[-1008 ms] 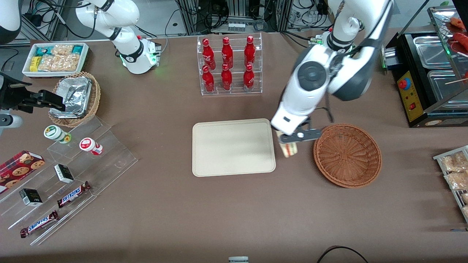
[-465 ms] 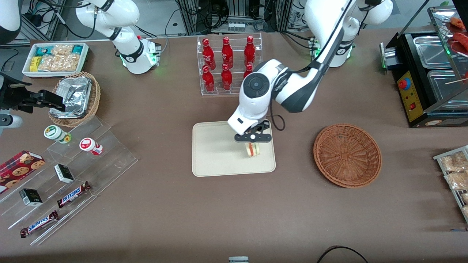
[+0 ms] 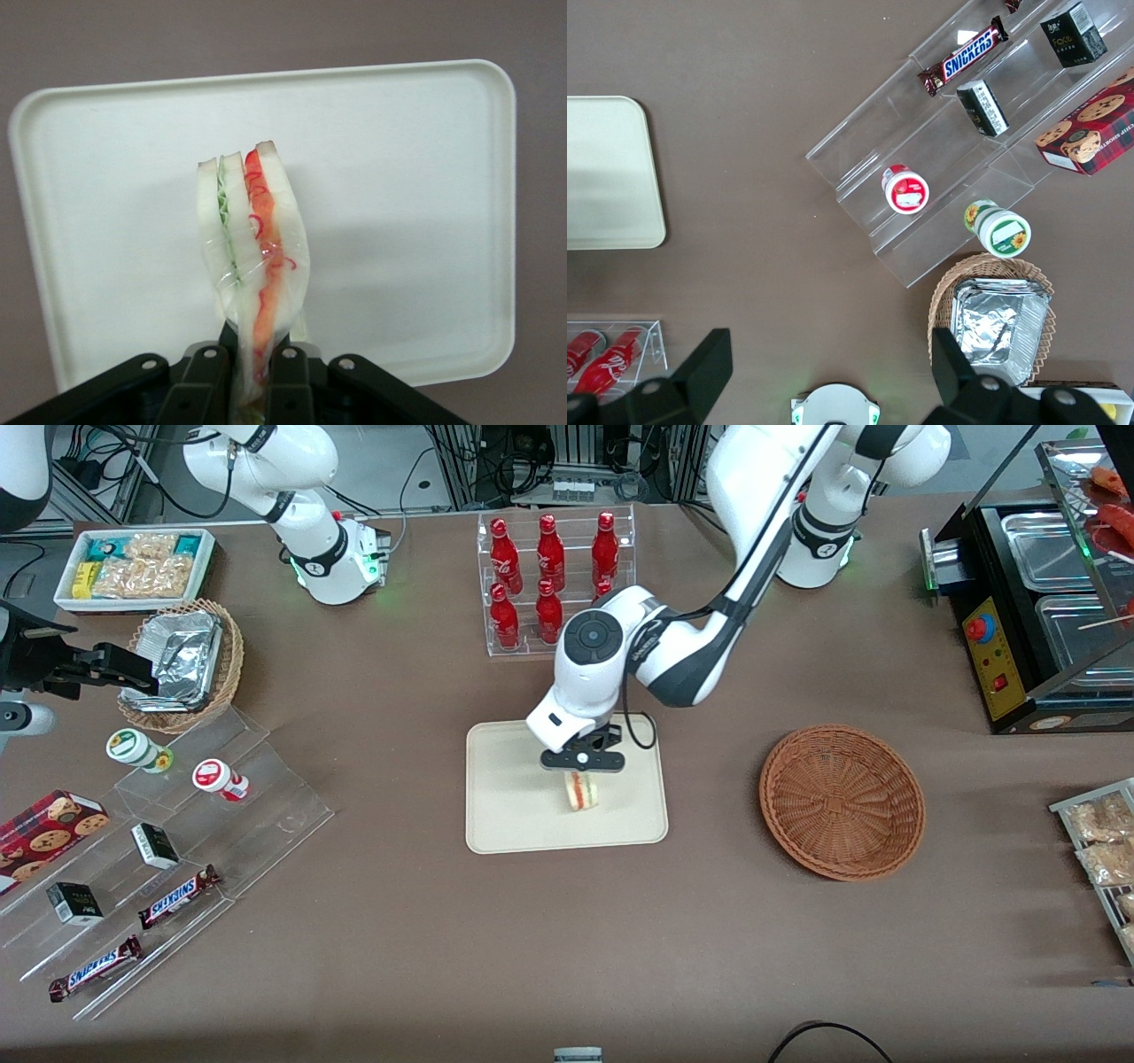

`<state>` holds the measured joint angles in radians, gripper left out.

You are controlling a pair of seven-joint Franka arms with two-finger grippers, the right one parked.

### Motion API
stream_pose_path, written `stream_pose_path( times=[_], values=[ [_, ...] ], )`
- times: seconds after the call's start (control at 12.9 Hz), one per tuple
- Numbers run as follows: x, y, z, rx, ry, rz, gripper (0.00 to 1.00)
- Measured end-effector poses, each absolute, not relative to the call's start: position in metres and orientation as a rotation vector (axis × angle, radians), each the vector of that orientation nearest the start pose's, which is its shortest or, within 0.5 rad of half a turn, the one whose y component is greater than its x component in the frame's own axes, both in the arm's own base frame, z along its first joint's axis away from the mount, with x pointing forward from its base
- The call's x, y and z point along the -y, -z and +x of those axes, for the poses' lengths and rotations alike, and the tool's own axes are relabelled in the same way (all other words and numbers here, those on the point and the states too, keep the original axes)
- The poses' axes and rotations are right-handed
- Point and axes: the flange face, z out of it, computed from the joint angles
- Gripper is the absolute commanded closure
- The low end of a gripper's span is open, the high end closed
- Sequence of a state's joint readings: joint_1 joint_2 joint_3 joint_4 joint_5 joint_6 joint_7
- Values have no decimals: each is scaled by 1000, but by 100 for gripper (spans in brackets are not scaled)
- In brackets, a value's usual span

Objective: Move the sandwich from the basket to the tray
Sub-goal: 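Lower the sandwich onto the middle of the white tray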

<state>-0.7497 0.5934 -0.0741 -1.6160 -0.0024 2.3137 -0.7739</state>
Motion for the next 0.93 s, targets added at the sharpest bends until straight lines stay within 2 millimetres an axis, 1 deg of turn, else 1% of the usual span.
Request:
stream_pose_path(
  times=[0.16,0.31,0.47,0.54,0.62,0.7,0.78,0.93],
  values=[
    [518,-266,470,-72,91,-3258,100],
    [520,-250,468,-112,124,-3242,100],
    [518,-241,469,-128,138,-3229,100],
    [518,-240,469,-128,138,-3227,97],
    [518,-240,469,-128,139,-3227,45],
    [518,-240,469,-129,138,-3227,11],
    [518,-239,469,-129,137,-3226,2],
    [518,-238,469,-130,135,-3224,1]
  ],
)
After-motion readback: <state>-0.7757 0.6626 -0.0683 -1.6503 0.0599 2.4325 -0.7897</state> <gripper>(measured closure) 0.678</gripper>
